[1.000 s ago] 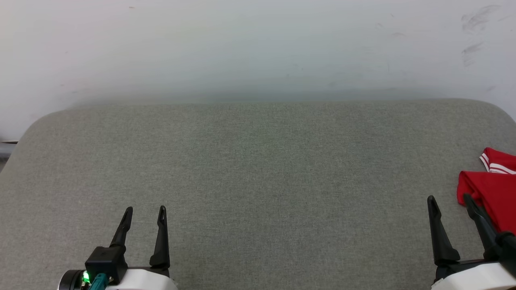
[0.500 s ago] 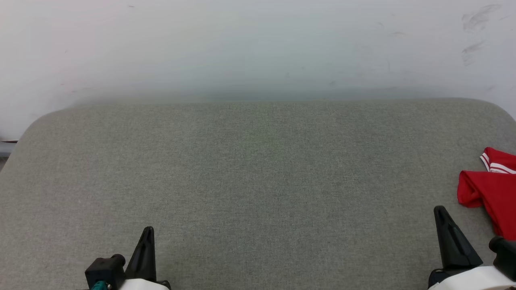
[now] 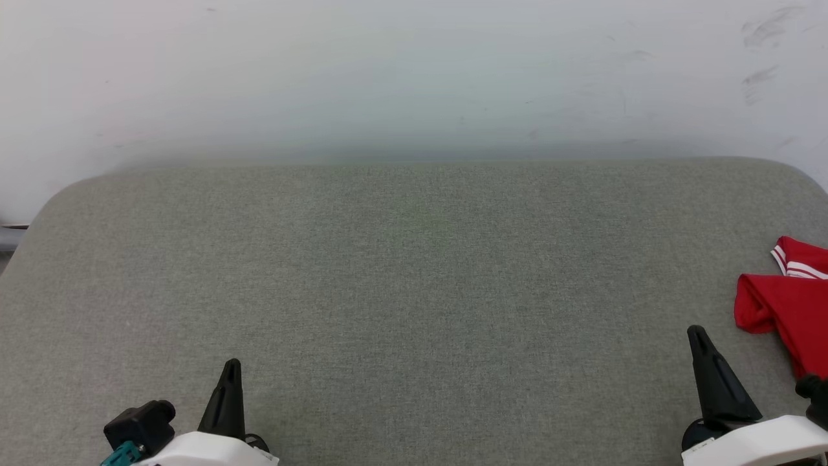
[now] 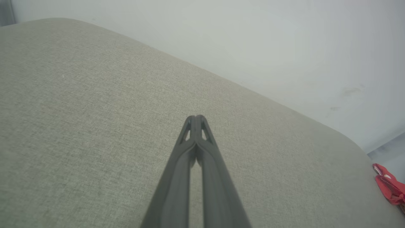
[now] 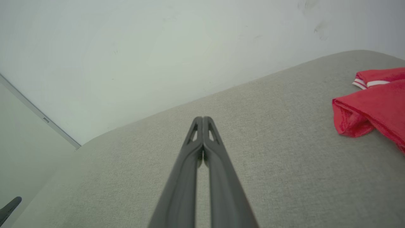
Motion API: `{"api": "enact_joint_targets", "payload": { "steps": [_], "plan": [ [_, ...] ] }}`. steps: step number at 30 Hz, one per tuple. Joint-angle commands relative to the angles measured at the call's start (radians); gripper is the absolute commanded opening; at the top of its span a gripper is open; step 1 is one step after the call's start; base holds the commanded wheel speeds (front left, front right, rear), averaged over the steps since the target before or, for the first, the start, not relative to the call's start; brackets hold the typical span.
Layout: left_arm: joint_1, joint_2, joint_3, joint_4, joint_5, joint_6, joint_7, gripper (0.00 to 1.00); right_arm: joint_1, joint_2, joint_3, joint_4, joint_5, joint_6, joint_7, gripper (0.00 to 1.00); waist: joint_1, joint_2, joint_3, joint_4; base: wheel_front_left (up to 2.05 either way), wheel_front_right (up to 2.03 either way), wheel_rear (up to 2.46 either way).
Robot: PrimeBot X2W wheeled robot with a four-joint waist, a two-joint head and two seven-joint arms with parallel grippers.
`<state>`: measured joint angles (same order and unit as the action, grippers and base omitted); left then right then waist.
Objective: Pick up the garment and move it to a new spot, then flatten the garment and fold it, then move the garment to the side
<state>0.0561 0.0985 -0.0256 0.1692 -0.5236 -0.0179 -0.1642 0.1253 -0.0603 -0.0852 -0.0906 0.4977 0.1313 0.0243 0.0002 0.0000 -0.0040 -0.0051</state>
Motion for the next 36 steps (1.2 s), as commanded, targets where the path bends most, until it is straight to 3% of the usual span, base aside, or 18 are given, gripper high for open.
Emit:
{"api": "enact_joint_targets", "payload": {
  "steps": [1, 19, 20, 36],
  "plan": [
    [-0.028, 0.001, 0.007, -0.009, -0.032, -0.007, 0.005, 0.00, -0.030, -0.010, 0.002, -0.003, 0.037, 0.000, 0.000, 0.00, -0.0001, 0.0000, 0.000, 0.000, 0.00, 0.00, 0.00],
    [-0.068, -0.012, 0.044, 0.013, -0.323, -0.037, 0.081, 0.00, -0.087, -0.018, 0.011, 0.088, 0.348, 0.000, 0.010, 0.00, -0.0001, 0.0000, 0.001, 0.001, 0.00, 0.00, 0.00],
    [-0.076, -0.015, 0.051, 0.017, -0.375, -0.042, 0.094, 0.00, -0.099, -0.019, 0.012, 0.104, 0.402, 0.000, 0.013, 0.00, -0.0001, 0.0000, 0.002, 0.001, 0.00, 0.00, 0.00],
    [-0.101, -0.024, 0.075, 0.033, -0.560, -0.062, 0.143, 0.00, -0.136, -0.021, 0.013, 0.164, 0.596, 0.000, 0.024, 0.00, -0.0001, 0.0000, 0.003, 0.002, 0.00, 0.00, 0.00]
  ]
}}
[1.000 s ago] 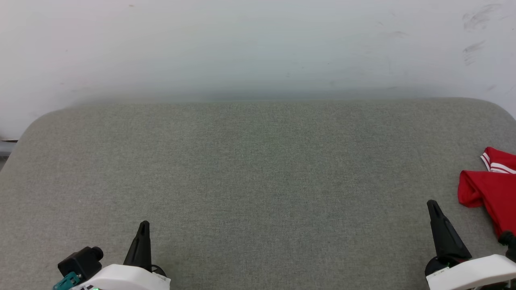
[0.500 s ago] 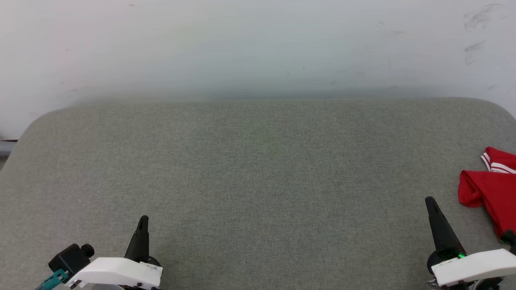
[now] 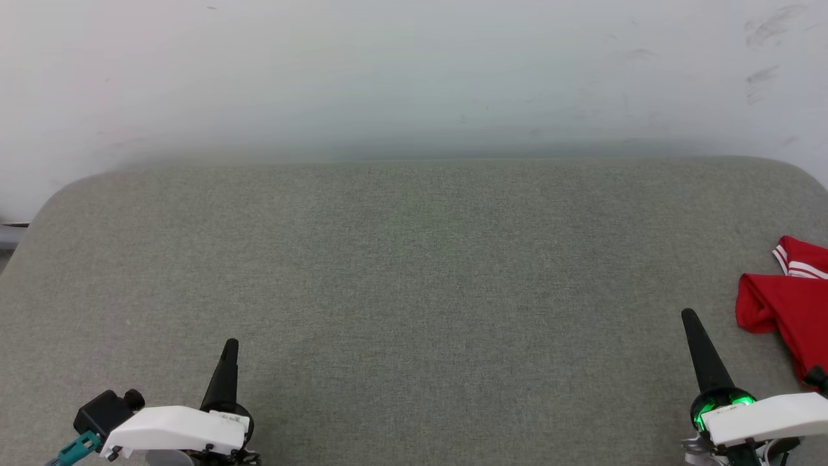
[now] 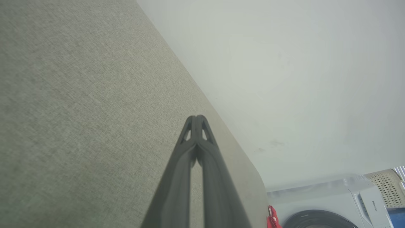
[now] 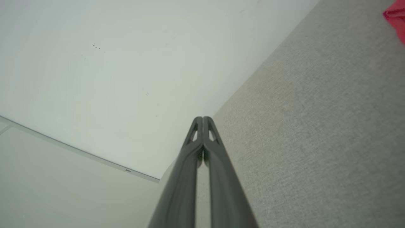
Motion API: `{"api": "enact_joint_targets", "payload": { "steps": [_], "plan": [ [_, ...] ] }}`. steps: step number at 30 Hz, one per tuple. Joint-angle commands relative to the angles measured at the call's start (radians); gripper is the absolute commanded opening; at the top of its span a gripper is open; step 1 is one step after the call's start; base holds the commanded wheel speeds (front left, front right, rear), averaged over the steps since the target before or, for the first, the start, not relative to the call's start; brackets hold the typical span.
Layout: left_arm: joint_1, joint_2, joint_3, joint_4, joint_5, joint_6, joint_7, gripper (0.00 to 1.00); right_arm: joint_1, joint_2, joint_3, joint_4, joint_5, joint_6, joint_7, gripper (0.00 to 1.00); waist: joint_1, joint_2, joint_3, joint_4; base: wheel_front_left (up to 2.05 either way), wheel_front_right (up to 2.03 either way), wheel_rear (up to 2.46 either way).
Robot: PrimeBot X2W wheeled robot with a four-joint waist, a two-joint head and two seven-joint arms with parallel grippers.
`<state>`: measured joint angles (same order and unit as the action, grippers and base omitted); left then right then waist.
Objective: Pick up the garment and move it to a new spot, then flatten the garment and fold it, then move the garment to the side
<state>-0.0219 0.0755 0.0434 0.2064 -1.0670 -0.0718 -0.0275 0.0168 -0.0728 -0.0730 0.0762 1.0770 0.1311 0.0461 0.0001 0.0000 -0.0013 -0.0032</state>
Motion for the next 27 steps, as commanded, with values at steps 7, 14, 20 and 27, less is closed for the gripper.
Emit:
{"api": "enact_joint_targets", "payload": {
  "steps": [7, 14, 20, 27],
  "plan": [
    [-0.033, -0.004, 0.016, 0.001, -0.089, -0.016, 0.025, 0.00, -0.040, -0.008, 0.000, 0.021, 0.094, 0.000, 0.006, 0.00, -0.0001, 0.0000, 0.000, 0.000, 0.00, 0.00, 0.00],
    [-0.042, -0.007, 0.024, 0.007, -0.158, -0.022, 0.043, 0.00, -0.053, -0.008, -0.001, 0.043, 0.164, 0.000, 0.012, 0.00, -0.0001, 0.0000, 0.001, 0.001, 0.00, 0.00, 0.00],
    [-0.050, -0.010, 0.031, 0.012, -0.213, -0.027, 0.058, 0.00, -0.065, -0.007, -0.002, 0.061, 0.221, 0.000, 0.017, 0.00, -0.0001, 0.0000, 0.001, 0.001, 0.00, 0.00, 0.00],
    [-0.057, -0.012, 0.039, 0.017, -0.274, -0.035, 0.073, 0.00, -0.076, -0.006, -0.004, 0.081, 0.284, 0.000, 0.022, 0.00, -0.0001, 0.0000, 0.002, 0.001, 0.00, 0.00, 0.00]
  ]
}}
